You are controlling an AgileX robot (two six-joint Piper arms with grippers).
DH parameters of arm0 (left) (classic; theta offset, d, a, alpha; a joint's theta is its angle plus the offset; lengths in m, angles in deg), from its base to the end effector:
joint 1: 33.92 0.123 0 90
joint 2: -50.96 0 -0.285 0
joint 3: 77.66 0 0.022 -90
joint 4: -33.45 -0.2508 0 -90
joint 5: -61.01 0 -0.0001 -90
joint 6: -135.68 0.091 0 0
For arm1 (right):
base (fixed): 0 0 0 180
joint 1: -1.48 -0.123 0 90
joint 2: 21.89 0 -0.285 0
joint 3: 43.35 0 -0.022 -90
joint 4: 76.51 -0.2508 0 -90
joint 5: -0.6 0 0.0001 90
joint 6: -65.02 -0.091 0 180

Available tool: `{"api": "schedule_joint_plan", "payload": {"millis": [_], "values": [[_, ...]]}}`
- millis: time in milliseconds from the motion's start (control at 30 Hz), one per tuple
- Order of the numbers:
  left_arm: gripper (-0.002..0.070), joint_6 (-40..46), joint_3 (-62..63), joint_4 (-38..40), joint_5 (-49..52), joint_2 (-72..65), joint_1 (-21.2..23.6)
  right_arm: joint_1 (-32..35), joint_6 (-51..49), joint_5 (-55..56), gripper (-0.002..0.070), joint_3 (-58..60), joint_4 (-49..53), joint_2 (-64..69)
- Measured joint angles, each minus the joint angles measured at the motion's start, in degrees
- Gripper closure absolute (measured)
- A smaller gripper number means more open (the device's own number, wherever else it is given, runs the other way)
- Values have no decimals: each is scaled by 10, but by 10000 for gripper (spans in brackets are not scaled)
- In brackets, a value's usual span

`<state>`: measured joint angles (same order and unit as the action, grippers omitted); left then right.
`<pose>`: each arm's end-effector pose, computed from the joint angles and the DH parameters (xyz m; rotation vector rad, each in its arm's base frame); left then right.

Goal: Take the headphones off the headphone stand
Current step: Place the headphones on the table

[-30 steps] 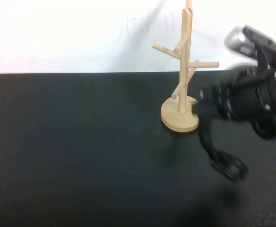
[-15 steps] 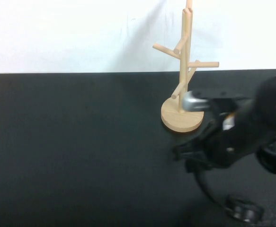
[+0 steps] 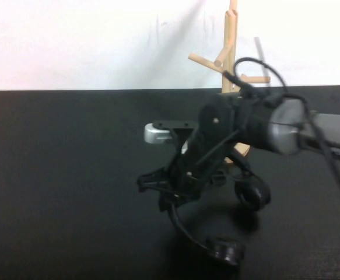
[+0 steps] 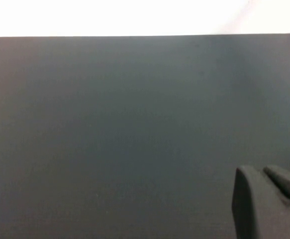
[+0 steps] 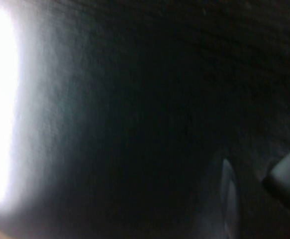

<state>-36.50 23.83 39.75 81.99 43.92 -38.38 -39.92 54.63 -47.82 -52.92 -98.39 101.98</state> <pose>0.0522 -0.0077 0.1735 0.1309 1.8530 -0.0671 0.3023 0.3004 0.1940 -0.4835 2.9093 0.6275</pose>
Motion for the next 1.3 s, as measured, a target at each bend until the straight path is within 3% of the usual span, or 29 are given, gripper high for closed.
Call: {"api": "schedule_joint_plan", "payload": {"millis": [467,533,733,800,833,867,933,1067,1300], "values": [[678,0,0,0,0,0,0,0,-12,-38,606,-156,-5,149],[678,0,0,0,0,0,0,0,-11,-32,576,-159,2,155],[678,0,0,0,0,0,0,0,-10,-28,380,-159,32,160],[678,0,0,0,0,0,0,0,-10,-31,358,-159,50,157],[678,0,0,0,0,0,0,-6,-10,-37,354,-159,63,84],[678,0,0,0,0,0,0,-3,-15,-45,351,-159,79,146],[678,0,0,0,0,0,0,-6,-22,-69,347,-158,110,126],[678,0,0,0,0,0,0,-17,-30,-113,379,-116,167,40],[678,0,0,0,0,0,0,-22,-57,-133,617,45,287,-153]]}}
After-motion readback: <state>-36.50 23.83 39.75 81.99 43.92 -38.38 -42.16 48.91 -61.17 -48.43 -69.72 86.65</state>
